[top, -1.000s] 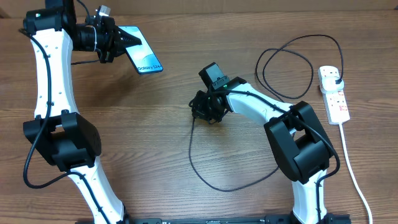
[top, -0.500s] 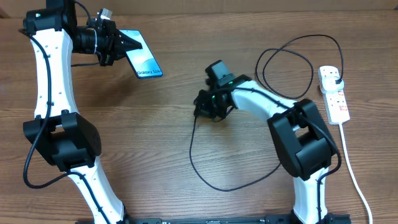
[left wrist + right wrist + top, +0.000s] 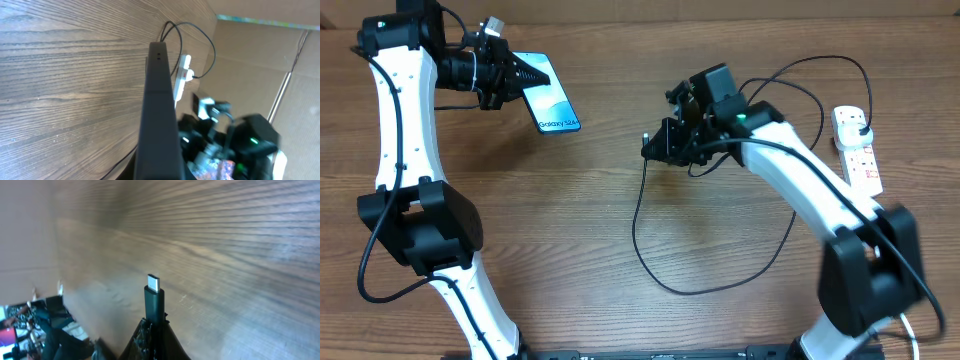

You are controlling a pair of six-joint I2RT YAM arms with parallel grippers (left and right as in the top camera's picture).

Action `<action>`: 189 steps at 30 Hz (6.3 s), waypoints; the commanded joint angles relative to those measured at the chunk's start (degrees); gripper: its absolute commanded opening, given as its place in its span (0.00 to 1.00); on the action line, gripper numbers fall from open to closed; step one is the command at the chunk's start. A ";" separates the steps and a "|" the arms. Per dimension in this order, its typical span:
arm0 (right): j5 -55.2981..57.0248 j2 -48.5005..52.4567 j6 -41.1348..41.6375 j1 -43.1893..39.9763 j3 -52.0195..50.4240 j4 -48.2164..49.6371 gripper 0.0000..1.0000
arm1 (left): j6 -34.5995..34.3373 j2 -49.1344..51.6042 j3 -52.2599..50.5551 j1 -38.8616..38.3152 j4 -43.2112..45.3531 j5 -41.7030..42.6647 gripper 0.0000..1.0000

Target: Plug charger to phone and switch on socket

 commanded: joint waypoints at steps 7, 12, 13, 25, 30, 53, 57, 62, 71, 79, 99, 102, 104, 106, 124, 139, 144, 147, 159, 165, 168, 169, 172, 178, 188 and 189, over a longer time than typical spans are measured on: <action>-3.89 -10.99 -4.79 0.39 0.04 -7.58 0.04 | 7.56 -0.96 0.63 -0.98 -1.38 7.93 0.05; -6.62 -15.13 -5.33 0.39 -2.27 -7.69 0.04 | 9.66 -0.96 0.63 -1.53 -1.49 11.21 0.04; -6.73 -16.26 -5.11 0.39 -3.41 -7.21 0.04 | 9.73 -0.96 0.63 -1.64 -1.49 11.56 0.04; -12.72 -28.20 1.14 0.39 -20.28 6.05 0.04 | 11.34 -0.96 0.63 -5.60 -1.44 12.57 0.04; -13.42 -28.44 2.23 1.46 -21.59 8.17 0.04 | 11.34 -0.96 0.63 -8.35 -0.22 15.23 0.04; -8.09 -28.41 9.77 5.27 -21.57 23.39 0.04 | 10.03 -0.96 0.63 -11.34 2.82 24.44 0.04; -7.93 -28.41 9.75 5.27 -21.57 24.02 0.04 | 9.94 -0.96 0.63 -11.43 2.80 24.06 0.04; -7.96 -28.41 9.75 5.27 -21.57 24.09 0.04 | 9.53 -0.96 0.63 -12.35 2.80 24.02 0.04; -8.20 -28.41 9.77 5.27 -21.57 24.48 0.04 | 8.87 -0.96 0.63 -14.78 3.08 22.10 0.04; -8.46 -28.41 9.75 5.27 -21.57 25.31 0.04 | 8.26 -0.96 0.63 -15.02 3.28 20.83 0.04; -7.91 -27.45 15.93 6.12 -21.57 27.04 0.04 | 7.17 -0.96 0.63 -15.13 3.50 21.00 0.04; -7.96 -27.45 15.98 6.29 -21.57 27.65 0.04 | 7.17 -0.96 0.63 -15.13 3.50 20.98 0.04; -7.91 -27.45 16.04 6.29 -21.57 27.65 0.04 | 7.17 -0.96 0.63 -15.13 3.50 21.00 0.04; -7.69 -27.45 16.83 6.29 -21.57 27.63 0.04 | 7.17 -0.96 0.63 -15.13 3.48 21.00 0.05; -6.45 -27.43 17.20 6.27 -21.57 27.63 0.04 | 7.21 -0.96 0.63 -16.63 3.02 19.34 0.04; -6.43 -27.43 17.20 6.27 -21.57 26.88 0.04 | 7.19 -0.96 0.63 -16.65 2.99 19.54 0.04; -6.43 -27.43 17.20 6.27 -21.57 26.91 0.04 | 7.19 -0.96 0.63 -16.68 2.75 19.54 0.04; -6.40 -27.43 17.20 6.27 -21.57 26.91 0.04 | 7.19 -0.96 0.63 -16.68 1.88 19.54 0.04; -5.79 -27.43 17.20 6.27 -21.57 26.80 0.04 | 7.21 -0.96 0.63 -16.68 1.49 19.52 0.04; -5.38 -27.43 17.20 6.21 -21.57 26.82 0.04 | 7.43 -0.96 0.63 -16.85 1.51 19.39 0.04; -4.98 -27.43 17.20 6.21 -21.57 26.82 0.04 | 7.52 -0.96 0.63 -17.07 1.51 19.30 0.04; -4.94 -27.43 17.20 6.21 -21.57 26.84 0.04 | 7.74 -0.96 0.63 -17.07 1.49 19.30 0.04; -4.70 -27.43 17.20 6.16 -21.57 27.02 0.04 | 7.89 -0.96 0.63 -17.16 1.49 19.32 0.04; -3.89 -27.43 17.20 6.16 -21.57 27.04 0.04 | 7.89 -0.96 0.63 -17.29 1.49 19.32 0.04; -3.69 -27.43 17.20 4.42 -21.57 27.19 0.04 | 8.31 -0.96 0.63 -17.44 1.38 19.32 0.04; -3.69 -27.43 17.20 4.22 -21.57 27.19 0.04 | 8.31 -0.96 0.63 -17.44 1.31 19.32 0.04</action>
